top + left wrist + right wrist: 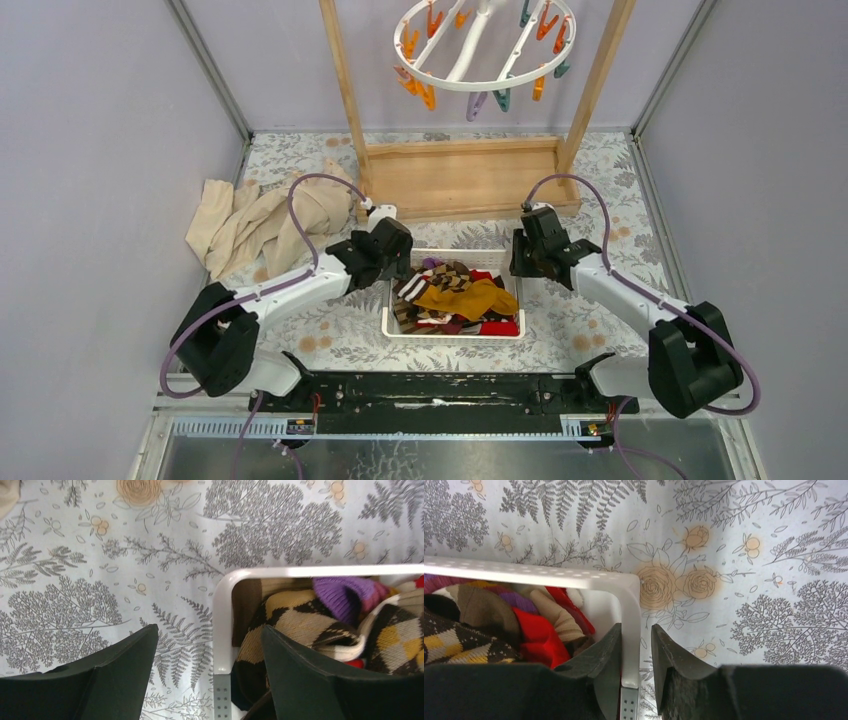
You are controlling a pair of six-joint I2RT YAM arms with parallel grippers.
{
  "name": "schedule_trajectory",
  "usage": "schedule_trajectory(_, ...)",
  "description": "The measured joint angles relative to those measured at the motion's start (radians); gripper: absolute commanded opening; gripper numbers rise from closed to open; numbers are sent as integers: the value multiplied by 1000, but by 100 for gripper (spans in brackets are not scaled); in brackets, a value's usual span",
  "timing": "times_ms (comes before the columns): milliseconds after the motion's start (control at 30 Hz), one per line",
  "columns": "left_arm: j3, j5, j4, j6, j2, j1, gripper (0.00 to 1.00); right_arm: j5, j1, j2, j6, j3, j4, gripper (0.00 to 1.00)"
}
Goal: Remove the socks clipped to the hanger
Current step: Move the bin to the center of the board.
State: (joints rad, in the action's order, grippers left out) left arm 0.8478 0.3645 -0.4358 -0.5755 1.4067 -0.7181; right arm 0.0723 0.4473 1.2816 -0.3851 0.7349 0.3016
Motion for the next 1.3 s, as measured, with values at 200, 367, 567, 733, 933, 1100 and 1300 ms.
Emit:
schedule_trajectory(200,36,23,37,24,32,1,82,24,0,62,19,61,-12,34)
schedule_trajectory(367,41,25,64,44,64,19,82,32,-3,120,33,101,-25,34)
schedule_trajectory(567,97,19,87,77,109,58,82,29,-40,157,52,140,-24,34)
schedule_trajectory(733,158,12,111,100,136,84,82,21,-101,190,70,182,-26,35)
schedule_trajectory(933,198,2,133,126,148,106,83,14,-132,222,88,228,-26,40)
schedule_trajectory(1100,218,-7,98,127,123,109,88,13,-134,208,104,251,-14,67)
schedule_trajectory(1300,220,-26,18,115,-68,109,98,17,-136,51,128,267,54,100)
